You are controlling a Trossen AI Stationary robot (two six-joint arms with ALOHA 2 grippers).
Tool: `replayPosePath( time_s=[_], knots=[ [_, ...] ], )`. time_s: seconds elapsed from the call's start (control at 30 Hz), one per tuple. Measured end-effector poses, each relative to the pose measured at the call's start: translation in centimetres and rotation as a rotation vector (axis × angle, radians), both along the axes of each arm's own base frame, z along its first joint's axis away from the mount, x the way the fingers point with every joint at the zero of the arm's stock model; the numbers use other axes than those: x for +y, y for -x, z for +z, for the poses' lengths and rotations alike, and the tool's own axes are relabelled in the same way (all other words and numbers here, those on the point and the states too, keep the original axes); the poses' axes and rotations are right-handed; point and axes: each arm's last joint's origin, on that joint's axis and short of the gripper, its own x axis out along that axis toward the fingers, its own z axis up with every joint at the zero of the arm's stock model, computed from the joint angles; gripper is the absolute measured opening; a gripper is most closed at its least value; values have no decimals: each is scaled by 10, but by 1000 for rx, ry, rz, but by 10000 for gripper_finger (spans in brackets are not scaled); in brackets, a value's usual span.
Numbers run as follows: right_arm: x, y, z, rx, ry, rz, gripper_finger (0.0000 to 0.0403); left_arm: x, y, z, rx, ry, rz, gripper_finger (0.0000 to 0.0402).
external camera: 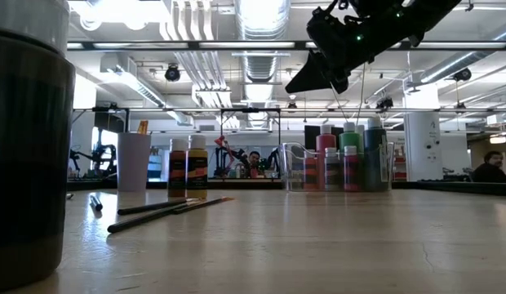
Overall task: Pick & Place Paint Supplies
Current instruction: Put the yellow paint bottle into the transparent bin
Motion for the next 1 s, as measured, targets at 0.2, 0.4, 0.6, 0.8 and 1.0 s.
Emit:
replayPosePath(
  time_s=[0.2, 0.4, 0.6, 0.8, 1.0],
  knots=[
    [0, 0, 0, 0, 0, 1, 8, 2, -4, 0, -8, -29, -5, 313],
    [0, 0, 0, 1, -1, 3, 8, 3, -5, -1, -17, -47, -12, 281],
    [0, 0, 0, 1, -1, 3, 8, 3, -6, 0, -21, -62, -19, 221],
    [0, 0, 0, 1, -1, 3, 8, 6, -7, 6, -9, -67, -19, 183],
    [0, -1, 1, -25, -27, -5, 8, 13, -7, 43, -6, -112, -57, 179]
  ],
)
